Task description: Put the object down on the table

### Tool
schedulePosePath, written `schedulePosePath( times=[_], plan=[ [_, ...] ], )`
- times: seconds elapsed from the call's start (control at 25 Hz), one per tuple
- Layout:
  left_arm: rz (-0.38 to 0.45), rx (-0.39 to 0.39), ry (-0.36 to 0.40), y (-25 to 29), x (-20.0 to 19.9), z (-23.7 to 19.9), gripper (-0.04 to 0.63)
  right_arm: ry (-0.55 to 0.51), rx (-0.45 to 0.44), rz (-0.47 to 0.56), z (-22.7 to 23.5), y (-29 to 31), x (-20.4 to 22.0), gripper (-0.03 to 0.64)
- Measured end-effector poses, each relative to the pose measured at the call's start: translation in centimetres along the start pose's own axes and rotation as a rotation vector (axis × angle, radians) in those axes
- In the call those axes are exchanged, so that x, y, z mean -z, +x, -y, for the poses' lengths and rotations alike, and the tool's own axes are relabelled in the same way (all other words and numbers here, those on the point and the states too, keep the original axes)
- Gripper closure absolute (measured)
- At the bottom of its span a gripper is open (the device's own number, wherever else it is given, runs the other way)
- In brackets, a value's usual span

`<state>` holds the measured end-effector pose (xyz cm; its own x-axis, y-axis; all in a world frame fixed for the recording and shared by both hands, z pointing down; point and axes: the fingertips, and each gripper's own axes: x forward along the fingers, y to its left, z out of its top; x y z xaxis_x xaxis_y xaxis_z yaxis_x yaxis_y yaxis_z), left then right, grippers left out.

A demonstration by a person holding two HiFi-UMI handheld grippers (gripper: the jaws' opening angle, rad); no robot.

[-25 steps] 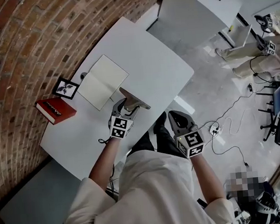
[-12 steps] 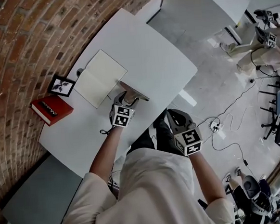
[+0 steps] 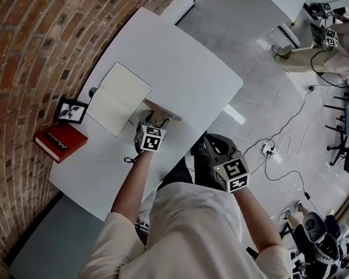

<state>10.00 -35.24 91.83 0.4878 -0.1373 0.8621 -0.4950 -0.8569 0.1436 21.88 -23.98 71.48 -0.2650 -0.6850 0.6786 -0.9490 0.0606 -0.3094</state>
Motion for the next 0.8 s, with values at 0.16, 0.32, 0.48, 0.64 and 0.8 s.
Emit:
schedulePosePath(
  times=[0.16,0.32,0.48,0.64,0.8],
  plan=[
    [-0.012,-0.018,0.002,0.5,-0.5,-0.3,0.319,0.012,0.001,-0.011,0.3,0.2,0.5,0.614],
    [-0.016,-0.054,0.029,0.8,-1.1,-0.8,0.318,0.021,0.004,-0.015,0.5,0.3,0.6,0.614],
    [-0.023,-0.062,0.026,1.0,-1.1,-0.7,0.316,0.025,0.007,-0.016,0.8,0.2,0.5,0.614],
    [-0.005,-0.054,-0.002,1.0,-1.2,-0.7,0.303,0.02,0.011,-0.016,1.0,0.3,0.4,0.614],
    [0.012,-0.046,-0.002,0.4,-1.6,-0.3,0.268,0.009,0.01,-0.015,0.5,-0.1,0.3,0.614]
  ],
)
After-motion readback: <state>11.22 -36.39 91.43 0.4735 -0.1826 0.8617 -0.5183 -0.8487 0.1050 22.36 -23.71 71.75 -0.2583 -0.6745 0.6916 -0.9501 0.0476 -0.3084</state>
